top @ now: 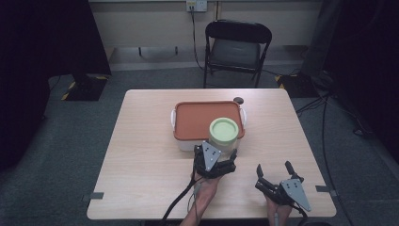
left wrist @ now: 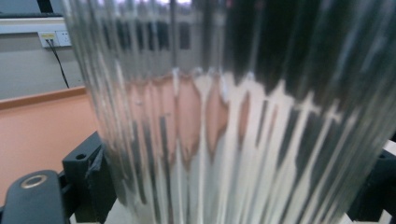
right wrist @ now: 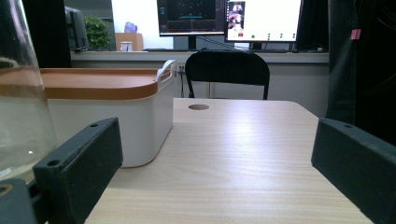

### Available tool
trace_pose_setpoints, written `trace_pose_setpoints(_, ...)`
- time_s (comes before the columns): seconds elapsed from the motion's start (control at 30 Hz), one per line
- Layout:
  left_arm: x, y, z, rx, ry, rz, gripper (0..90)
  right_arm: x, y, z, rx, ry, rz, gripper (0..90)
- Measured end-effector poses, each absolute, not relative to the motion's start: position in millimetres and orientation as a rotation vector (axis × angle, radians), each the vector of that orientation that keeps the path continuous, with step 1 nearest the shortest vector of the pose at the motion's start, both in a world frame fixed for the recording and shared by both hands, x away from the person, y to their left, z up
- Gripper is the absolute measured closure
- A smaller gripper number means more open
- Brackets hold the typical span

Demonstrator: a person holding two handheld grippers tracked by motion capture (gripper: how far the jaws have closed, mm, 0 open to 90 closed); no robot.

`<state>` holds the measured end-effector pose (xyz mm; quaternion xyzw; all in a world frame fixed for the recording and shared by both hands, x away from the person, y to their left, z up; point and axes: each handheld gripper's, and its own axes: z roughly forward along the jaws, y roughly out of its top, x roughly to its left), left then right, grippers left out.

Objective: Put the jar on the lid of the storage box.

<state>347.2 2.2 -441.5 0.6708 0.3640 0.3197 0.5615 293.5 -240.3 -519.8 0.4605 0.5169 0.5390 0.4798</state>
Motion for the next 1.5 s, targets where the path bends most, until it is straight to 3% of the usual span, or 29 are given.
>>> trace_pose_setpoints(0.9,389,31,-376,1.518,0.883,0.828,11.8,294,-240,-520,1.124,1.261,1.315,1.2)
trace_pose_setpoints(1.5,432,41,-379,1.522,0.954,0.909,11.8,294,-241,-520,1.119,1.270,1.323,1.2)
